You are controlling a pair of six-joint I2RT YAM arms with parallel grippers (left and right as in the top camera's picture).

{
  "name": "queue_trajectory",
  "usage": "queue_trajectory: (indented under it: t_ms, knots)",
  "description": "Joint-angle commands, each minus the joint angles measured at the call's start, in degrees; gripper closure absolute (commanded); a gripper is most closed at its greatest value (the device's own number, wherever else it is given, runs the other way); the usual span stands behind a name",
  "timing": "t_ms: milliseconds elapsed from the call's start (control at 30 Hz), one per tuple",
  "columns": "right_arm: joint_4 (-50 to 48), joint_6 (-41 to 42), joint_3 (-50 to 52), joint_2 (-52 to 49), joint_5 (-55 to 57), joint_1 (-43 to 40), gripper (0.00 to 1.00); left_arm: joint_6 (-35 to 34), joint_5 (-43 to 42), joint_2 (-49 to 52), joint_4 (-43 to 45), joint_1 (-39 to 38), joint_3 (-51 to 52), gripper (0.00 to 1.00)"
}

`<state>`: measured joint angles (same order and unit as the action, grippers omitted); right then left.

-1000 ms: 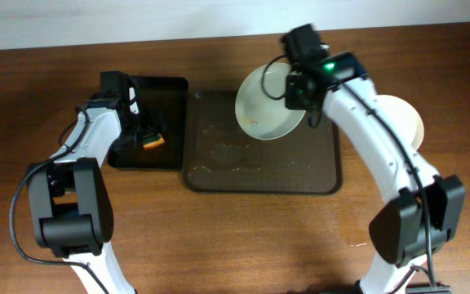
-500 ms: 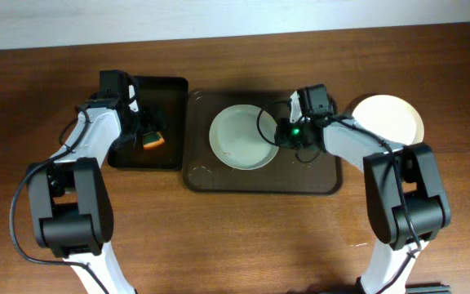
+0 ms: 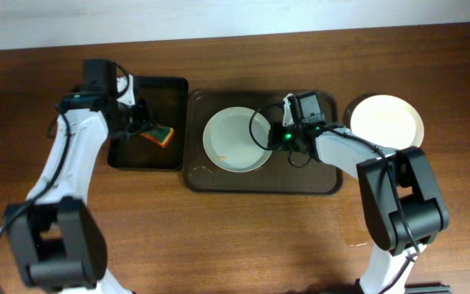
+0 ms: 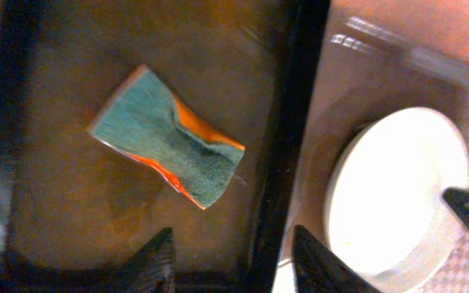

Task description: Clean dirty plates on tray and stack at the side

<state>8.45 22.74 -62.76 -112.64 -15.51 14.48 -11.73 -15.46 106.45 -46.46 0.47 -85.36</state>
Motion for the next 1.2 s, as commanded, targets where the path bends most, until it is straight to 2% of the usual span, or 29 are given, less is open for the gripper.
queue_trajectory:
  t_ms: [0, 33, 100, 133, 200, 400, 467, 533, 733, 800, 833, 867, 933, 1000, 1067, 1167]
  knots:
    - [2.27, 0.26, 1.9, 0.26, 4.2, 0.57, 0.96, -0.2, 3.56, -5.9, -1.31, 0.39, -1.38, 0.62]
    - [2.64, 0.26, 1.9, 0.72, 4.17, 0.57, 0.96, -0.72, 4.17, -5.92, -1.03, 0.39, -1.38, 0.55]
    - [3.1, 0.28, 1.9, 1.38, 4.17, 0.57, 0.96, -7.21, 7.87, -5.18, -0.96, 0.39, -0.98, 0.55]
    - [3.28, 0.28, 1.9, 1.4, 4.17, 0.57, 0.96, -12.04, 10.58, -4.2, -0.85, 0.39, -0.81, 0.48]
    - [3.63, 0.28, 1.9, 1.4, 4.17, 0.57, 0.96, -17.0, 11.39, -0.31, 2.29, 0.37, -0.81, 0.38]
    - [3.76, 0.26, 1.9, 1.4, 4.2, 0.57, 0.96, -22.84, 10.36, 11.3, 10.93, -1.18, -0.81, 0.46]
    - [3.76, 0.26, 1.9, 1.4, 4.2, 0.57, 0.96, -22.84, 10.34, 14.05, 13.55, -2.49, -0.81, 0.38]
    - [3.74, 0.26, 1.9, 1.4, 4.2, 0.57, 0.96, -22.84, 10.36, 16.11, 14.93, -3.63, -0.81, 0.36]
    - [4.02, 0.24, 1.9, 1.4, 4.2, 0.57, 0.96, -22.8, 10.34, 18.36, 13.62, -4.59, -0.83, 0.57]
    - [4.04, 0.24, 1.9, 1.4, 4.2, 0.57, 0.96, -22.71, 10.36, 18.36, 12.7, -4.46, -0.83, 0.55]
    - [4.15, 0.24, 1.9, 1.4, 4.2, 0.57, 0.96, -22.29, 10.29, 18.32, 11.89, -4.26, -0.94, 0.57]
    - [4.2, 0.24, 1.9, 1.4, 4.2, 0.57, 0.96, -22.32, 10.29, 18.21, 9.66, -3.93, -1.84, 0.66]
    - [4.17, 0.24, 1.9, 1.4, 4.2, 0.57, 0.96, -22.03, 10.32, 17.9, 5.01, -3.93, -5.14, 0.94]
    - [4.26, 0.24, 1.9, 1.4, 4.2, 0.57, 0.96, -22.01, 10.27, 17.29, 1.29, -3.56, -8.26, 0.93]
    - [4.48, 0.24, 1.9, 1.4, 4.2, 0.57, 0.96, -20.79, 9.22, 16.59, -1.68, -2.43, -11.96, 1.0]
    - [4.39, 0.24, 1.9, 1.4, 4.2, 0.57, 0.96, -16.63, -0.63, 16.28, -2.1, 0.26, -14.49, 1.0]
